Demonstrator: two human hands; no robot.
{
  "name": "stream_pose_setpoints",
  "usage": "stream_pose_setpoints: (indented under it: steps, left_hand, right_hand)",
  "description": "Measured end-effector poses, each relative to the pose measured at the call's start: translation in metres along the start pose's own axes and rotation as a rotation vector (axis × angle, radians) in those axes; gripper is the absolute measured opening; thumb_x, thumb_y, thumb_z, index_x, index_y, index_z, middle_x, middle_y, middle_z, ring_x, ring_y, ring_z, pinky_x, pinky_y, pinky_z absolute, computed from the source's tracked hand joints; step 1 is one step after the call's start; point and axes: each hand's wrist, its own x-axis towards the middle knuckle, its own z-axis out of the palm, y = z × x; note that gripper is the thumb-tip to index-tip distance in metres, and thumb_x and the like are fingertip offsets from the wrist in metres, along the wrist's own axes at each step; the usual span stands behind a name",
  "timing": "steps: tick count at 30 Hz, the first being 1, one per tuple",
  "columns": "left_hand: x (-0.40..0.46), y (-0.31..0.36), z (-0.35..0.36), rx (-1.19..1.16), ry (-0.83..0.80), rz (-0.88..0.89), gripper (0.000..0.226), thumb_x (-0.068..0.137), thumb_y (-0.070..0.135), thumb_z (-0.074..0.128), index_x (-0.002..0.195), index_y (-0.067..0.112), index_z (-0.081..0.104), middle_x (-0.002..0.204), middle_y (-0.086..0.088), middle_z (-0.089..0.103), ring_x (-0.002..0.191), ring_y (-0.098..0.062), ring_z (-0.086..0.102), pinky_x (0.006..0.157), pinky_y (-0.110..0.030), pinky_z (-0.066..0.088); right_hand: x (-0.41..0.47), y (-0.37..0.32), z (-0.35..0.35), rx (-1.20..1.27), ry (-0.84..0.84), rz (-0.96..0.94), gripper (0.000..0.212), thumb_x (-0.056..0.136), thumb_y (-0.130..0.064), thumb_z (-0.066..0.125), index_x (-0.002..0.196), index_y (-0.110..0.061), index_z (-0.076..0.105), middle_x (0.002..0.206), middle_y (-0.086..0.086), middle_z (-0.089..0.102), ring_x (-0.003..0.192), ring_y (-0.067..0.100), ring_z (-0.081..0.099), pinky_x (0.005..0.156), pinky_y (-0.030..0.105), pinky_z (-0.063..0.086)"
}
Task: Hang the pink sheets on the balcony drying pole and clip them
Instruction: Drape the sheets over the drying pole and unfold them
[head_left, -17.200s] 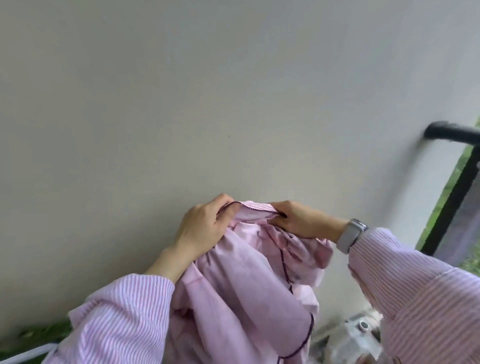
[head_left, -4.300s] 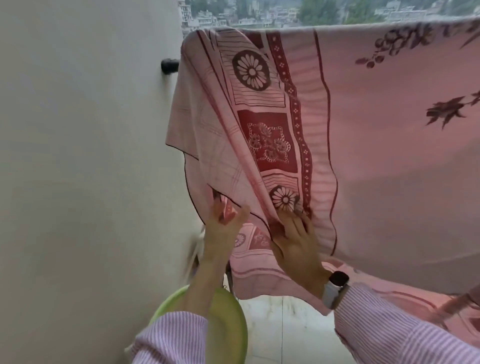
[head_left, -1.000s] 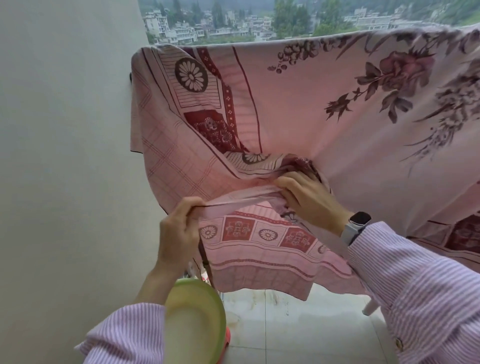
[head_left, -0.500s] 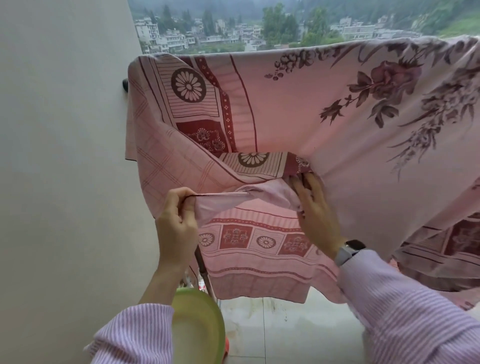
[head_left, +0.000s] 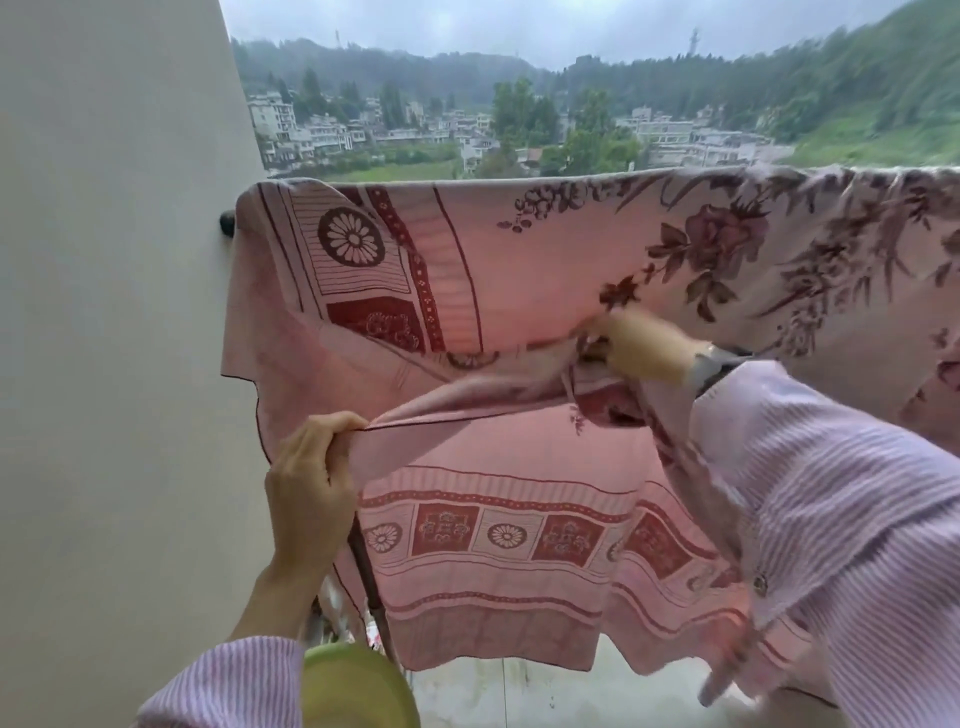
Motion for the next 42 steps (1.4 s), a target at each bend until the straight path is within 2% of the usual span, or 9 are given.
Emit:
stream_pose_setpoints:
  steps: [5, 9, 14, 20, 27, 31, 34, 38, 42]
  left_hand:
    - [-0.003, 0.002, -0.011, 0.066, 0.046, -0.006, 0.020, 0.085, 0.010, 0.045, 0.084, 0.003, 0.064, 0.076, -0.005, 0.062, 0.074, -0.010, 0.048, 0.067, -0.015, 0.033]
    - [0.008, 0.013, -0.004, -0.013, 0.099, -0.140, 0.013, 0.083, -0.002, 0.052, 0.088, 0.003, 0.064, 0.082, 0.001, 0.058, 0.073, -0.017, 0.054, 0.063, -0.013, 0.037]
    - [0.020, 0.019, -0.001, -0.157, 0.131, -0.214, 0.012, 0.087, 0.009, 0.053, 0.090, 0.016, 0.062, 0.086, 0.001, 0.063, 0.074, -0.014, 0.056, 0.066, -0.014, 0.043]
    - [0.022, 0.028, -0.004, -0.175, 0.144, -0.178, 0.013, 0.086, 0.014, 0.050, 0.089, 0.020, 0.061, 0.083, 0.006, 0.062, 0.075, 0.000, 0.056, 0.067, -0.010, 0.043]
    - [0.024, 0.032, 0.003, 0.222, 0.048, -0.103, 0.033, 0.078, -0.004, 0.053, 0.106, 0.012, 0.061, 0.104, -0.004, 0.064, 0.098, -0.017, 0.054, 0.090, -0.032, 0.033]
    - [0.009, 0.071, 0.056, 0.121, -0.252, 0.286, 0.035, 0.082, 0.027, 0.051, 0.115, 0.014, 0.055, 0.111, -0.002, 0.061, 0.104, -0.014, 0.051, 0.094, -0.031, 0.035]
    - [0.009, 0.082, 0.092, 0.174, -0.357, 0.322, 0.040, 0.083, 0.039, 0.046, 0.111, 0.012, 0.059, 0.103, -0.002, 0.065, 0.094, -0.020, 0.059, 0.081, -0.036, 0.046]
    - [0.012, 0.091, 0.106, 0.000, -0.299, 0.320, 0.023, 0.085, 0.029, 0.053, 0.083, 0.011, 0.068, 0.074, -0.002, 0.069, 0.063, -0.019, 0.063, 0.056, -0.028, 0.051]
    - [0.014, 0.088, 0.101, -0.227, -0.242, 0.207, 0.026, 0.083, 0.022, 0.050, 0.086, 0.006, 0.070, 0.072, -0.002, 0.071, 0.058, -0.006, 0.061, 0.054, -0.015, 0.048]
  right_hand:
    - [-0.012, -0.013, 0.023, 0.050, -0.123, 0.085, 0.032, 0.083, -0.011, 0.054, 0.114, -0.012, 0.044, 0.104, 0.018, 0.060, 0.091, 0.034, 0.056, 0.069, 0.034, 0.039]
    - [-0.028, -0.026, 0.039, -0.292, 0.409, -0.152, 0.029, 0.070, -0.010, 0.061, 0.099, -0.005, 0.059, 0.097, 0.016, 0.058, 0.085, 0.031, 0.054, 0.073, 0.040, 0.037]
    - [-0.045, -0.040, 0.073, 0.041, 0.691, -0.288, 0.030, 0.079, 0.001, 0.055, 0.104, -0.011, 0.044, 0.107, 0.014, 0.055, 0.085, 0.030, 0.054, 0.068, 0.041, 0.049]
    - [-0.039, -0.038, 0.092, -0.097, 0.551, -0.253, 0.029, 0.083, -0.032, 0.048, 0.106, -0.017, 0.054, 0.135, 0.009, 0.040, 0.122, 0.040, 0.036, 0.102, 0.058, 0.027]
    - [-0.041, -0.029, 0.067, 0.213, 0.468, -0.270, 0.015, 0.082, -0.014, 0.058, 0.092, -0.017, 0.068, 0.088, 0.006, 0.072, 0.083, 0.027, 0.066, 0.076, 0.040, 0.053]
    - [-0.049, -0.028, 0.038, 0.622, 0.274, -0.093, 0.016, 0.082, 0.000, 0.058, 0.081, -0.011, 0.069, 0.054, -0.013, 0.061, 0.044, 0.001, 0.048, 0.049, 0.021, 0.041]
    - [-0.055, -0.024, 0.026, 0.935, 0.109, 0.031, 0.019, 0.085, 0.006, 0.052, 0.074, -0.005, 0.062, 0.040, 0.001, 0.044, 0.031, 0.011, 0.034, 0.033, 0.020, 0.028]
    - [-0.070, -0.011, 0.024, 0.855, 0.192, -0.036, 0.013, 0.084, 0.002, 0.055, 0.080, -0.005, 0.065, 0.062, 0.015, 0.059, 0.052, 0.023, 0.055, 0.049, 0.034, 0.045]
    - [-0.093, 0.019, 0.047, 0.015, 0.394, -0.193, 0.050, 0.079, -0.048, 0.049, 0.116, -0.016, 0.058, 0.124, 0.001, 0.058, 0.125, 0.028, 0.041, 0.102, 0.060, 0.028]
